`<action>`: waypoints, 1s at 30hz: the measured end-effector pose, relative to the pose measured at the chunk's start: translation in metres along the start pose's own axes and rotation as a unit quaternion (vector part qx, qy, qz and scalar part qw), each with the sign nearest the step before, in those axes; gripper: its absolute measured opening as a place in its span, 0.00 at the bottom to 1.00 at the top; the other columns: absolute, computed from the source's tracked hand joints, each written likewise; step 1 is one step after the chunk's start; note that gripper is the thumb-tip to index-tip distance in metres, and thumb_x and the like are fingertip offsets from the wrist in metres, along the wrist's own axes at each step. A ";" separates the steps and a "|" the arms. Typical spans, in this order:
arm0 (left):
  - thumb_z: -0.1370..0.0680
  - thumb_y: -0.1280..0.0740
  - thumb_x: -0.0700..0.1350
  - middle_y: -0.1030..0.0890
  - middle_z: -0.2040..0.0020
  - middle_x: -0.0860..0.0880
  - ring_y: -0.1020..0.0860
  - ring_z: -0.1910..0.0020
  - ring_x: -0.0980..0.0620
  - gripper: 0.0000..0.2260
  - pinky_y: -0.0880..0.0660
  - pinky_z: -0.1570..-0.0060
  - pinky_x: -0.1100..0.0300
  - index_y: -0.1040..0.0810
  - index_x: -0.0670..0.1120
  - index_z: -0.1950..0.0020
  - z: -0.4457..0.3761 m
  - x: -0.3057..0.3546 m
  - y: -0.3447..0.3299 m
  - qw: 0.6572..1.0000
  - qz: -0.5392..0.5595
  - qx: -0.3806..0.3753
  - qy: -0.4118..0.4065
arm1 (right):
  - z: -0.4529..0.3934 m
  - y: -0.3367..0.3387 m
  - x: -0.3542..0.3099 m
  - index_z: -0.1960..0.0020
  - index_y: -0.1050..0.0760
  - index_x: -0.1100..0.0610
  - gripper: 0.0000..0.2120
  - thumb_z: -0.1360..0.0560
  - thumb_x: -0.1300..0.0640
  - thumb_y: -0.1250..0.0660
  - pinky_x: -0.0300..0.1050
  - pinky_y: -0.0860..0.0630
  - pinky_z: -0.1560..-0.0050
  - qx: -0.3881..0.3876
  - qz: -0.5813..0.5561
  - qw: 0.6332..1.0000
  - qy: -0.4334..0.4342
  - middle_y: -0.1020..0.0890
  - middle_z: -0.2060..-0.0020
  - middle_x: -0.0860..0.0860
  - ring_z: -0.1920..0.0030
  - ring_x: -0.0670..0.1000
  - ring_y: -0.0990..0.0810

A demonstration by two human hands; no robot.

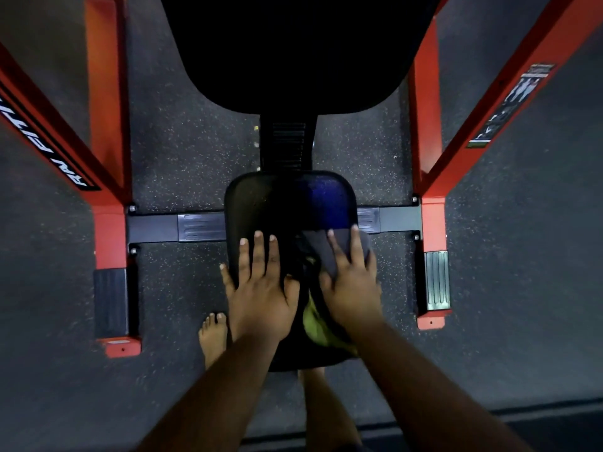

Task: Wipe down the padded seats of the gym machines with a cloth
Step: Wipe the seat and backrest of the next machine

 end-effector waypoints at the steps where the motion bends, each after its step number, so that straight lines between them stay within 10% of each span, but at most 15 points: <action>1: 0.22 0.55 0.60 0.56 0.15 0.51 0.60 0.17 0.47 0.34 0.54 0.21 0.34 0.54 0.52 0.15 -0.001 -0.001 -0.002 1.000 0.000 0.007 0.001 | -0.033 0.005 -0.008 0.19 0.53 0.35 0.35 0.20 0.42 0.41 0.74 0.35 0.30 0.015 0.002 1.000 0.004 0.63 0.18 0.41 0.19 0.65 0.56; 30: 0.22 0.52 0.56 0.52 0.15 0.51 0.57 0.16 0.49 0.34 0.51 0.21 0.34 0.50 0.49 0.15 -0.004 0.000 -0.003 1.000 0.011 0.019 0.004 | -0.079 0.015 -0.029 0.19 0.52 0.36 0.30 0.18 0.34 0.48 0.77 0.36 0.32 0.027 0.081 0.996 0.028 0.61 0.18 0.41 0.19 0.65 0.57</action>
Point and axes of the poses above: each hand's wrist, its own z-axis away from the middle knuckle, its own y-axis out of the back of the hand, x = y × z, the point moved 2 cm from there along -z, towards the middle knuckle
